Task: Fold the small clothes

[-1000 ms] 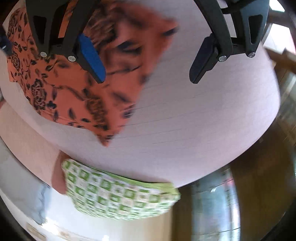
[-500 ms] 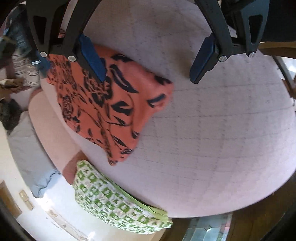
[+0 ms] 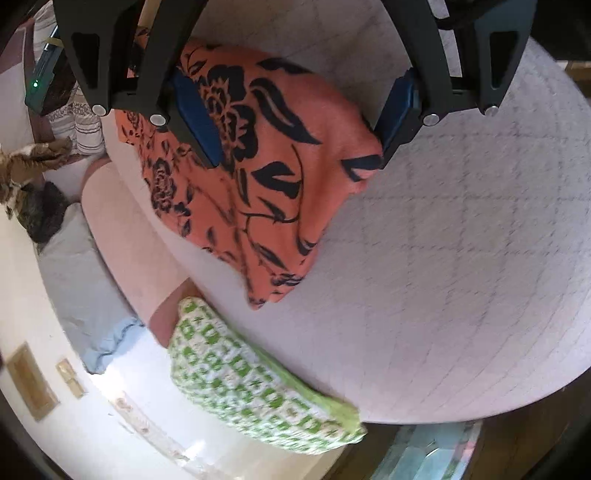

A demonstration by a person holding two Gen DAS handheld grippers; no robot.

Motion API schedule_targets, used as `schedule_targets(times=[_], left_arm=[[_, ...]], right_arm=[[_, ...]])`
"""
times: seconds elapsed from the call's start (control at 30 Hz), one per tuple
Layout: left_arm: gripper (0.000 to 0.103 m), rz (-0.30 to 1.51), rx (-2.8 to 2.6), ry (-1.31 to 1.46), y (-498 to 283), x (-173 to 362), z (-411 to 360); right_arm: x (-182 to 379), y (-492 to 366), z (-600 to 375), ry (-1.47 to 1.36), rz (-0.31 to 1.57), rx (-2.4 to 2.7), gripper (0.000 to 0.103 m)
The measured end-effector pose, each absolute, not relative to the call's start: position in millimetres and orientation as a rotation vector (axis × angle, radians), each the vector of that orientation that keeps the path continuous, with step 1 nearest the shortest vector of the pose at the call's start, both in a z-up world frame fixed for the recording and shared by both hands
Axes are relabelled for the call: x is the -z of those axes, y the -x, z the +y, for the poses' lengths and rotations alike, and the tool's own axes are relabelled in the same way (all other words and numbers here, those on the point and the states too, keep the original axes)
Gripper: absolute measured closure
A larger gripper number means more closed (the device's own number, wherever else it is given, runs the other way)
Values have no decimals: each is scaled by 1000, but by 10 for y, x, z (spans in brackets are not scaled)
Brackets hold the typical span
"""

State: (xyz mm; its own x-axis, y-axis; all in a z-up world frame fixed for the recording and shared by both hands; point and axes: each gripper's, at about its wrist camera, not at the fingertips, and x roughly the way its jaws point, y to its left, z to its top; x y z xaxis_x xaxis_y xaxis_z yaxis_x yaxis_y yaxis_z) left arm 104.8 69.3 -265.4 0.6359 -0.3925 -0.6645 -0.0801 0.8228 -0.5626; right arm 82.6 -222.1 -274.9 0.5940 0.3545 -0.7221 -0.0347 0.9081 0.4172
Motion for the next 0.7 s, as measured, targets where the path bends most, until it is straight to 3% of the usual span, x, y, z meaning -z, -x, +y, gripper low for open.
schedule_targets(times=[0.03,0.1,0.17,0.23,0.27,0.4,0.43,0.5,0.6,0.7], left_arm=[[21,852,203,577,-1032,2617,661],[36,780,244,506,-1017,2506,530],[42,741,264,415,-1013,2434,392],[42,738,239,344,-1042,2441,270],[37,755,221,348,-1062,2474,269],[37,907,165,501,-1218,2773,412],[40,885,148,504,-1207,2756,414],[61,859,186,442,-1198,2685,280],[70,801,179,280,-1132,2588,51],[72,721,211,120,-1031,2469,-187]], right_arm=[[2742,-824,-2244,-394,913,-241,41],[2734,-802,-2289,-425,916,-255,41],[2751,-829,-2347,-479,922,-273,41],[2761,-813,-2460,-564,923,-297,41],[2776,-808,-2539,-618,926,-312,41],[2841,-793,-2773,-779,938,-377,41],[2845,-789,-2807,-801,940,-387,41],[2835,-794,-2843,-818,949,-400,40],[2727,-862,-2858,-775,972,-368,39],[2501,-1018,-2867,-746,960,-350,35]])
